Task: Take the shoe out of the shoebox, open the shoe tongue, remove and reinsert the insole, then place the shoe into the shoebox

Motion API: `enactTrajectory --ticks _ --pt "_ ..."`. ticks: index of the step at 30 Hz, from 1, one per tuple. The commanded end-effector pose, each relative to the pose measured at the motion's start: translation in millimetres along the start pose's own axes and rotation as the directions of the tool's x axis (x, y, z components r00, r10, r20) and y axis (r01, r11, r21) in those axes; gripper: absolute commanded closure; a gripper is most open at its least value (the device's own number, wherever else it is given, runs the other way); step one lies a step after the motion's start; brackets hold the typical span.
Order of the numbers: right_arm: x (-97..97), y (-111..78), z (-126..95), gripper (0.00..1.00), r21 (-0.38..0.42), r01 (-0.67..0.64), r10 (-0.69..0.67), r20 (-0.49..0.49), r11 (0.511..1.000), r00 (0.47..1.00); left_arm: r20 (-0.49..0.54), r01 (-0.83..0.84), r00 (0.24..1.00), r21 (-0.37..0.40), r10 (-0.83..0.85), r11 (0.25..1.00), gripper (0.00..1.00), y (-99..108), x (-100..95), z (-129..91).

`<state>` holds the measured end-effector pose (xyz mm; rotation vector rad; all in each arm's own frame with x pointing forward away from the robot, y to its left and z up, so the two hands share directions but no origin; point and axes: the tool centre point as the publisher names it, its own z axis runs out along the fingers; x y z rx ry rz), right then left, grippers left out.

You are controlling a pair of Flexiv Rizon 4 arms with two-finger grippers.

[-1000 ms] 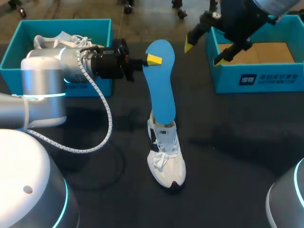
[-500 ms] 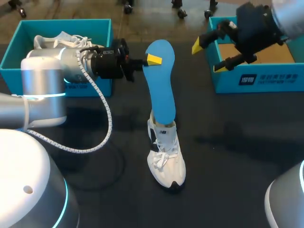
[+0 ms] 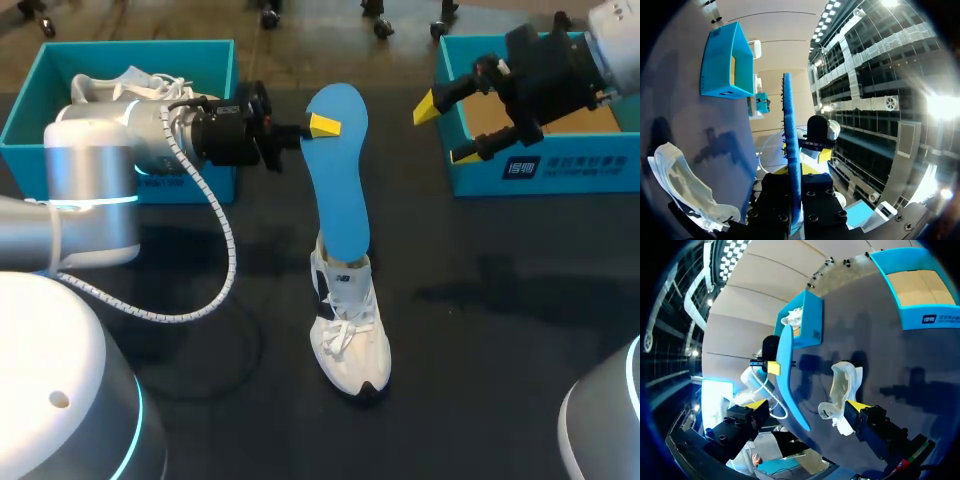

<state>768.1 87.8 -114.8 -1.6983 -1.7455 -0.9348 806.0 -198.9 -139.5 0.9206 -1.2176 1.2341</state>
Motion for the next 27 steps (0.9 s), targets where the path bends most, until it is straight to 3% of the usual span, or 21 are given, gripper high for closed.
enactTrajectory --ticks 1,7,11,19,27 --pt "6.5 7.2 3 0.00 0.022 0.004 -0.005 0.027 1.000 1.000 -0.001 -0.001 1.000 0.000 0.001 1.000 1.00 0 -0.5 0" --pt "15.7 11.8 -2 0.00 -0.058 0.040 -0.046 -0.105 0.997 0.993 -0.001 -0.001 1.000 0.000 0.001 1.000 1.00 0 -0.5 0" --pt "15.7 12.2 -3 0.00 -0.056 0.046 -0.051 -0.094 0.997 0.994 -0.001 -0.001 1.000 0.000 0.001 1.000 1.00 0 -0.5 0" --pt "12.8 13.4 7 0.00 -0.094 0.024 -0.051 -0.294 0.995 0.955 -0.001 -0.001 1.000 0.000 0.001 1.000 1.00 0 -0.5 0" --pt "1.7 13.3 18 0.00 -0.088 0.002 -0.034 -0.365 0.996 0.930 -0.001 -0.001 1.000 0.000 0.001 1.000 1.00 0 -0.5 0"
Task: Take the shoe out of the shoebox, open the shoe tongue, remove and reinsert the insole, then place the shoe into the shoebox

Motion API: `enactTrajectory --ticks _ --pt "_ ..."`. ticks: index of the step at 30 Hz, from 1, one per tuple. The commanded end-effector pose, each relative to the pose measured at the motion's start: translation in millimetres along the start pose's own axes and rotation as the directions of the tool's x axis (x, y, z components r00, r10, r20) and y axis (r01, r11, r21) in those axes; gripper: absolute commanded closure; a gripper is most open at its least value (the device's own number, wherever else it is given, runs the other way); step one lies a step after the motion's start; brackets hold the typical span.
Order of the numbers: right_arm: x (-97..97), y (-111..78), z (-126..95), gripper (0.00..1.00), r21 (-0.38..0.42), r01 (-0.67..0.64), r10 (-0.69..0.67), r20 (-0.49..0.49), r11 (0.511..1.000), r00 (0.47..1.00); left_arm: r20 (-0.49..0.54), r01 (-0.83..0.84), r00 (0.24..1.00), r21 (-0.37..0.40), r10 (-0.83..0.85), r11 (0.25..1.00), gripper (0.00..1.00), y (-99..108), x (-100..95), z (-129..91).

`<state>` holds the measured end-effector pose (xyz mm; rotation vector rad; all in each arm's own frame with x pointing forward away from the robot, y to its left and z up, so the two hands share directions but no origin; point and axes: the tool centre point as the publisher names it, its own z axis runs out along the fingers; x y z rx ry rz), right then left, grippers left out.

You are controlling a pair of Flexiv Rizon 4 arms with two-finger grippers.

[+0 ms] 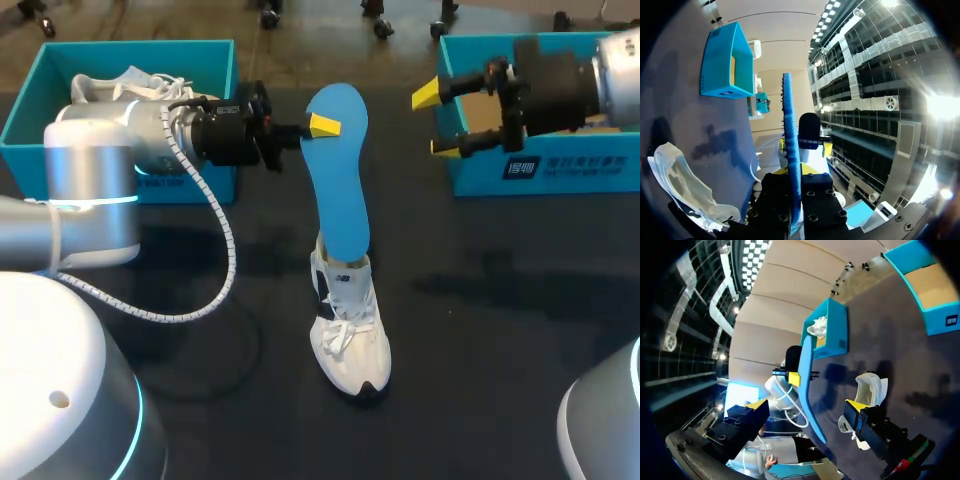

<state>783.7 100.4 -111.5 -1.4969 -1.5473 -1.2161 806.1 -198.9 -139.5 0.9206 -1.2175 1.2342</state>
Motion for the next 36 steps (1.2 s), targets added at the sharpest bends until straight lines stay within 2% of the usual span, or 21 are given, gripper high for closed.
enactTrajectory --ticks 1,3,11,21,28,30,36 --pt "-12.6 -3.3 6 0.00 -0.008 -0.017 0.016 -0.083 1.000 0.996 -0.001 -0.001 1.000 -0.001 0.001 1.000 1.00 0 -0.5 0" --pt "-15.4 -3.6 7 0.00 -0.017 -0.022 0.019 -0.120 1.000 0.993 -0.001 -0.001 1.000 -0.001 0.001 1.000 1.00 0 -0.5 0" --pt "-24.8 -3.5 9 0.00 0.003 -0.033 0.033 -0.134 0.999 0.990 -0.001 -0.001 1.000 -0.001 0.001 1.000 1.00 0 -0.5 0" --pt "-25.8 -3.7 0 0.00 0.019 -0.001 0.005 -0.198 1.000 0.980 -0.001 -0.001 1.000 -0.001 0.001 1.000 1.00 0 -0.5 0" --pt "-28.7 -3.4 -13 0.00 -0.002 -0.012 0.012 -0.183 1.000 0.983 -0.001 -0.001 1.000 -0.001 0.001 1.000 1.00 0 -0.5 0" --pt "-28.5 -2.5 -17 0.00 -0.039 -0.025 0.019 -0.148 0.999 0.989 -0.001 -0.001 1.000 -0.001 0.001 1.000 1.00 0 -0.5 0" --pt "-28.5 -2.5 -17 0.00 -0.039 -0.025 0.019 -0.148 0.999 0.989 -0.001 -0.001 1.000 -0.001 0.001 1.000 1.00 0 -0.5 0"
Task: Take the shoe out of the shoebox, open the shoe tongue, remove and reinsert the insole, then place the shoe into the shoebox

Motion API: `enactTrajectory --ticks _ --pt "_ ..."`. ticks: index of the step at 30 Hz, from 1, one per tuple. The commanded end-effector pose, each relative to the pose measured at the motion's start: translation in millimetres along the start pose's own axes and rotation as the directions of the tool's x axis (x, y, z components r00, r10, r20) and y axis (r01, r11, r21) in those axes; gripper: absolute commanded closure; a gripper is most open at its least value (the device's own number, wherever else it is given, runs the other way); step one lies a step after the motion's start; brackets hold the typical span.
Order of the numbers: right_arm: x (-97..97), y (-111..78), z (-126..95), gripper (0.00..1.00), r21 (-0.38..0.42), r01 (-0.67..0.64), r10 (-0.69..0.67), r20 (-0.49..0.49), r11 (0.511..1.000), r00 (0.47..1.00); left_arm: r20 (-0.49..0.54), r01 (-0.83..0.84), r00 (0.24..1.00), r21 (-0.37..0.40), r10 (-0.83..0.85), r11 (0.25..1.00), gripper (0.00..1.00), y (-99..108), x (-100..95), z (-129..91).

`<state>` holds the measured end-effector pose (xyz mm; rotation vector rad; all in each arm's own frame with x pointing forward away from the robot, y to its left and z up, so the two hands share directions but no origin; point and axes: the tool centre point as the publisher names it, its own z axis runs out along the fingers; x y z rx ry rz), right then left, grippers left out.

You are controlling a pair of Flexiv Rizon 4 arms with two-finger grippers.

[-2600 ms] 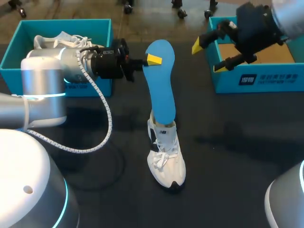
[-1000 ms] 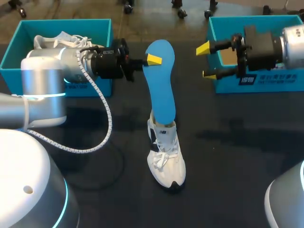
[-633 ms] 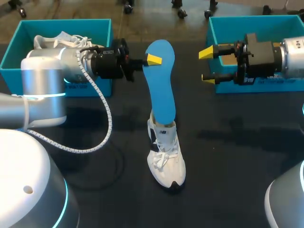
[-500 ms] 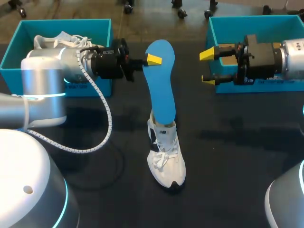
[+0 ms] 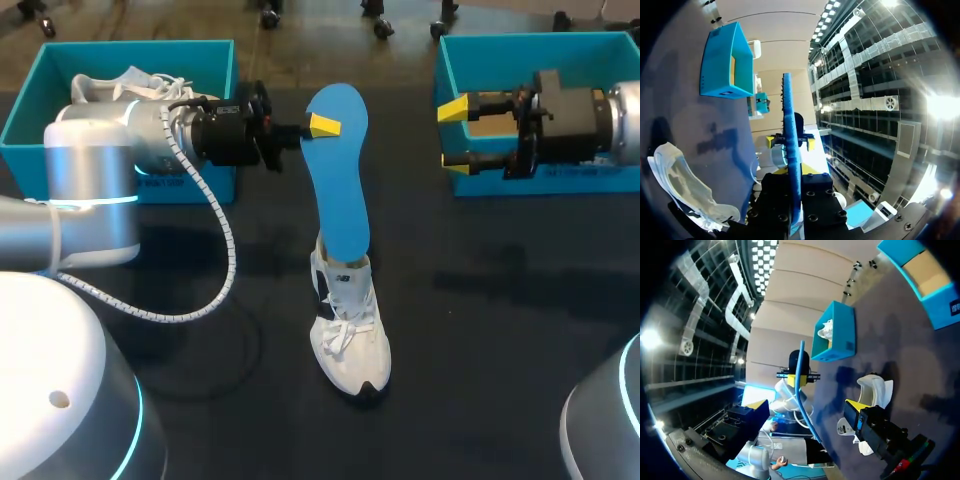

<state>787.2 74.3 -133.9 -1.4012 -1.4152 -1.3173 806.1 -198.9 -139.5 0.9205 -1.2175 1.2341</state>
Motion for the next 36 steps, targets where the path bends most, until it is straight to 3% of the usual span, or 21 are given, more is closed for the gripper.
enactTrajectory --ticks 1,4,7,12,17,22,23,24,26,27,29,33,36 --pt "2.3 -4.3 -1 0.00 -0.009 -0.002 0.002 0.005 1.000 1.000 -0.001 -0.001 1.000 0.000 0.001 1.000 1.00 0 -0.5 0" --pt "2.3 -4.3 -1 0.00 -0.009 -0.002 0.002 0.005 1.000 1.000 -0.001 -0.001 1.000 0.000 0.001 1.000 1.00 0 -0.5 0" --pt "2.3 -4.3 -1 0.00 -0.009 -0.002 0.002 0.005 1.000 1.000 0.025 -0.194 0.980 -0.089 0.197 0.977 1.00 -7 10.7 -1" --pt "2.3 -4.3 -1 0.00 -0.009 -0.002 0.002 0.005 1.000 1.000 0.038 -0.527 0.840 -0.175 0.541 0.831 1.00 -17 29.4 -3" --pt "2.3 -4.3 -1 0.00 -0.009 -0.002 0.002 0.005 1.000 1.000 -0.030 -0.681 0.725 -0.185 0.688 0.709 1.00 -17 47.2 -5" --pt "2.3 -4.3 -1 0.00 -0.009 -0.002 0.002 0.005 1.000 1.000 -0.048 -0.821 0.541 -0.245 0.839 0.515 1.00 -16 52.5 -8" --pt "2.3 -4.3 -1 0.00 -0.009 -0.002 0.002 0.005 1.000 1.000 -0.050 -0.863 0.452 -0.277 0.891 0.422 1.00 -15 51.5 -8" --pt "2.3 -4.3 -1 0.00 -0.009 -0.002 0.002 0.005 1.000 1.000 -0.053 -0.873 0.435 -0.267 0.899 0.407 1.00 -15 51.5 -8" --pt "2.3 -4.3 -1 0.00 -0.009 -0.002 0.002 0.005 1.000 1.000 -0.043 -0.935 0.271 -0.250 0.962 0.252 1.00 -17 55.2 -9" --pt "2.3 -4.3 -1 0.00 -0.009 -0.002 0.002 0.005 1.000 1.000 -0.043 -0.942 0.259 -0.233 0.965 0.243 1.00 -17 56.9 -10" --pt "2.3 -4.3 -1 0.00 -0.009 -0.002 0.002 0.005 1.000 1.000 -0.034 -0.968 0.167 -0.198 0.985 0.157 1.00 -19 60.8 -10" --pt "2.3 -4.3 -1 0.00 -0.009 -0.002 0.002 0.005 1.000 1.000 -0.045 -0.981 0.117 -0.161 0.992 0.108 1.00 -21 63.6 -10" --pt "2.3 -4.3 -1 0.00 -0.009 -0.002 0.002 0.005 1.000 1.000 -0.040 -0.967 0.184 -0.184 0.982 0.174 1.00 -31 64.7 -13"
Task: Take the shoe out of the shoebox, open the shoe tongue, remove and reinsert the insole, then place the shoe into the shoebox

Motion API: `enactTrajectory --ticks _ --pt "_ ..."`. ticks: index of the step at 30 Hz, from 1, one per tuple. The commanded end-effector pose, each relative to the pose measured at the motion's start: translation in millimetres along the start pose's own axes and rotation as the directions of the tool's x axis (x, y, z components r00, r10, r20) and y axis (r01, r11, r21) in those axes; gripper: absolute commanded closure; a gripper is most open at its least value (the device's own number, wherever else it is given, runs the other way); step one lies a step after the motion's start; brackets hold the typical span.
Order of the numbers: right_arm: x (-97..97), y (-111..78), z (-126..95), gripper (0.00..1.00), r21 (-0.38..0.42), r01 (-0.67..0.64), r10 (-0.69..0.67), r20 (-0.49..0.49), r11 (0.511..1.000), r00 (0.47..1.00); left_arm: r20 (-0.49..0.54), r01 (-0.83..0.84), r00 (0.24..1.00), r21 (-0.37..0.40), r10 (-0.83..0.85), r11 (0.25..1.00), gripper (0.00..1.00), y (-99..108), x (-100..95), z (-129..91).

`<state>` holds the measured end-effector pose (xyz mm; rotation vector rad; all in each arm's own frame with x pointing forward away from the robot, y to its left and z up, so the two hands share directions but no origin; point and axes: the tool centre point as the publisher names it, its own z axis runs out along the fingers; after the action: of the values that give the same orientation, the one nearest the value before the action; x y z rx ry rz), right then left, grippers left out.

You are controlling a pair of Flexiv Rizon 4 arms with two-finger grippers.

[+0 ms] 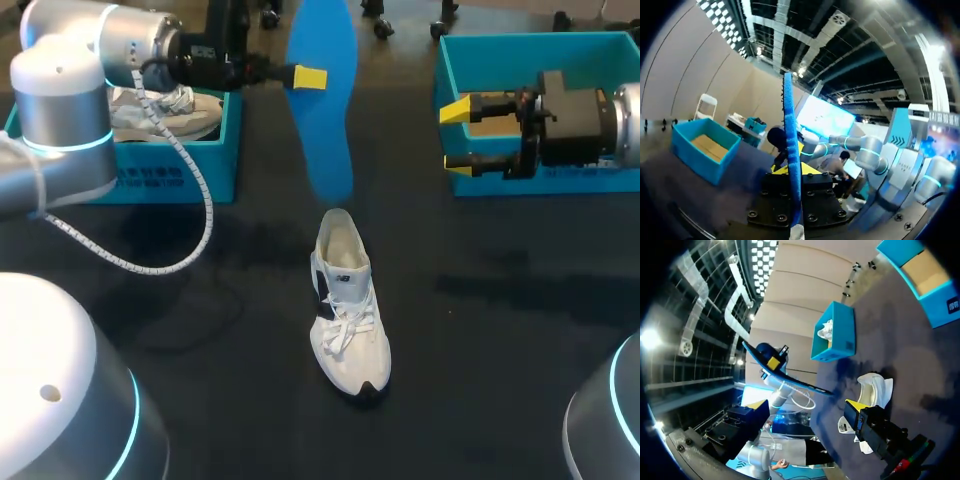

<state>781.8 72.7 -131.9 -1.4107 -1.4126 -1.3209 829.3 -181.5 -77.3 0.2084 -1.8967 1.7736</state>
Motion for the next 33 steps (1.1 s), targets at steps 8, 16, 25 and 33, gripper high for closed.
enactTrajectory --ticks 8,16,25,33 --pt "0.0 0.5 2 0.00 -0.001 0.000 0.000 0.001 1.000 1.000 0.053 -0.410 0.911 -0.016 0.410 0.912 1.00 -4 -2.2 -3" --pt "0.0 0.5 2 0.00 -0.001 0.000 0.000 0.001 1.000 1.000 0.053 -0.410 0.911 -0.016 0.410 0.912 1.00 -4 -2.2 -3" --pt "0.0 0.5 2 0.00 -0.001 0.000 0.000 0.001 1.000 1.000 0.098 -0.703 0.707 -0.009 0.700 0.711 1.00 2 3.8 4" --pt "0.0 0.5 2 0.00 -0.001 0.000 0.000 0.001 1.000 1.000 0.034 -0.984 0.152 -0.091 0.988 0.154 1.00 18 1.3 0"
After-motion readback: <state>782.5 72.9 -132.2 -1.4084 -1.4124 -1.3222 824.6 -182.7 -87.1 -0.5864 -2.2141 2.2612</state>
